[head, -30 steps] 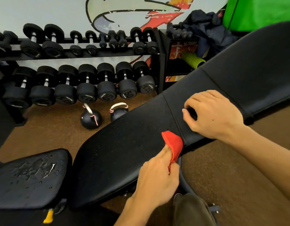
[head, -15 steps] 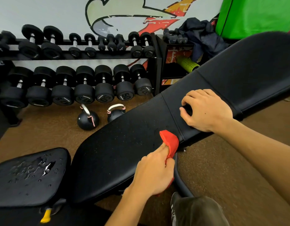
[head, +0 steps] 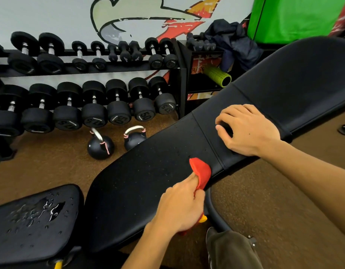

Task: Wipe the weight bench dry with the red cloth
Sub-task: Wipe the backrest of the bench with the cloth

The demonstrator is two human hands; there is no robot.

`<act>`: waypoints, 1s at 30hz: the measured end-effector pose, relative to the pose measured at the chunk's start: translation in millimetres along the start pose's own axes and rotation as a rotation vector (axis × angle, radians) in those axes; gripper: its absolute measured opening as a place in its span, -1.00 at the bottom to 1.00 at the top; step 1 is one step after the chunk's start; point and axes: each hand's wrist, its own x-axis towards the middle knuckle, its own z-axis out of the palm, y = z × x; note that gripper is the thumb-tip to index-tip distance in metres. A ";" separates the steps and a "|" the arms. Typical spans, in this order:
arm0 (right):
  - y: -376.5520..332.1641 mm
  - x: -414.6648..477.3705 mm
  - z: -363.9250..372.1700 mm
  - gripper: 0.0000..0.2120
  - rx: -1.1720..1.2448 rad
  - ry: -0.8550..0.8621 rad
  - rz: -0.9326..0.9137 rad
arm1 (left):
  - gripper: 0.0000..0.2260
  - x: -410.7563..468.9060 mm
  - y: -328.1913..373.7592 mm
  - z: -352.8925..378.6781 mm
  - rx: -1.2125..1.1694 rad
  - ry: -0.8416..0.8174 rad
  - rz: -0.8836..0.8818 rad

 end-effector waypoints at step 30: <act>-6.1 7.9 -1.9 -0.52 -0.195 -0.133 -0.012 | -0.91 24.6 -24.0 -12.9 0.039 -0.014 -0.061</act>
